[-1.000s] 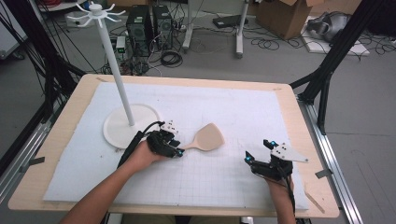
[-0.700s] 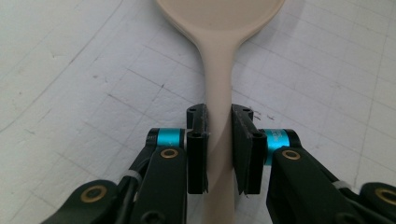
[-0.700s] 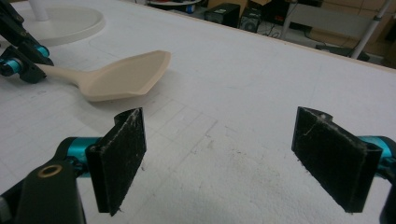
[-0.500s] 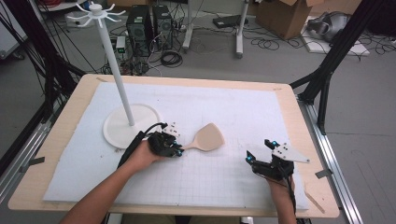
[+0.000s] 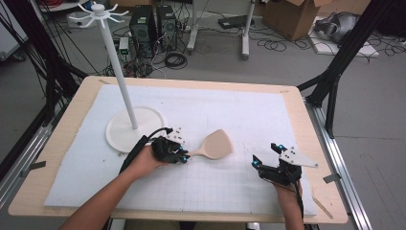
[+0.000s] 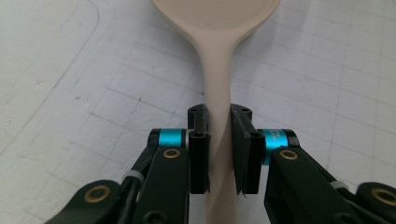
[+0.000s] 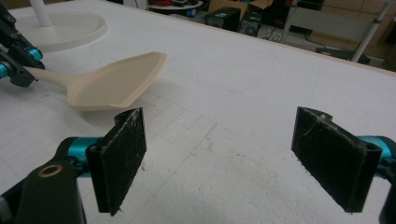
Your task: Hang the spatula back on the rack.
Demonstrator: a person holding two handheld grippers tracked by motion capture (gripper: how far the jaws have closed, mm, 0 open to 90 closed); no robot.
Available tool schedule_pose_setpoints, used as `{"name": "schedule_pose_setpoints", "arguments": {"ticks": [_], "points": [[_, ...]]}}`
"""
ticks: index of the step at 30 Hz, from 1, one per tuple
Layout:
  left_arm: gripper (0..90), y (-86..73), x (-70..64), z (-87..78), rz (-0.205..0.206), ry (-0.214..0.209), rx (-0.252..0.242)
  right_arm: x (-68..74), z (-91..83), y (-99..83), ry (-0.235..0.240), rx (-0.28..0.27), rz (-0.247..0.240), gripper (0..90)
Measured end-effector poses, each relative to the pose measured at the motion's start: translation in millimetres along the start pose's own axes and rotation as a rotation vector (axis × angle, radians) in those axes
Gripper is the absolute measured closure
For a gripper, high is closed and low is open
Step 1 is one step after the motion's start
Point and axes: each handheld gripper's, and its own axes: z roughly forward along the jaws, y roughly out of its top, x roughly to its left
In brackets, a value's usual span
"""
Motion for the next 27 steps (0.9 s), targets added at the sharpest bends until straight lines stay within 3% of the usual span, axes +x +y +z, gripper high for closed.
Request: {"name": "schedule_pose_setpoints", "arguments": {"ticks": [5,14,20,27], "points": [[78.0,4.0,-5.9,-5.3,0.041,-0.017,0.000,1.1,-2.6,3.1,0.019,-0.023,-0.004,17.0],[78.0,8.2,-17.3,-14.4,0.092,-0.042,-0.027,11.9,-3.0,11.7,0.111,-0.049,-0.037,17.0],[78.0,15.1,-22.5,-20.6,0.154,-0.051,-0.011,18.7,-1.0,16.0,0.153,-0.052,-0.056,17.1],[77.9,16.4,-25.7,-19.8,0.174,-0.074,0.007,28.9,-0.5,25.6,0.219,-0.052,-0.098,17.2]]}}
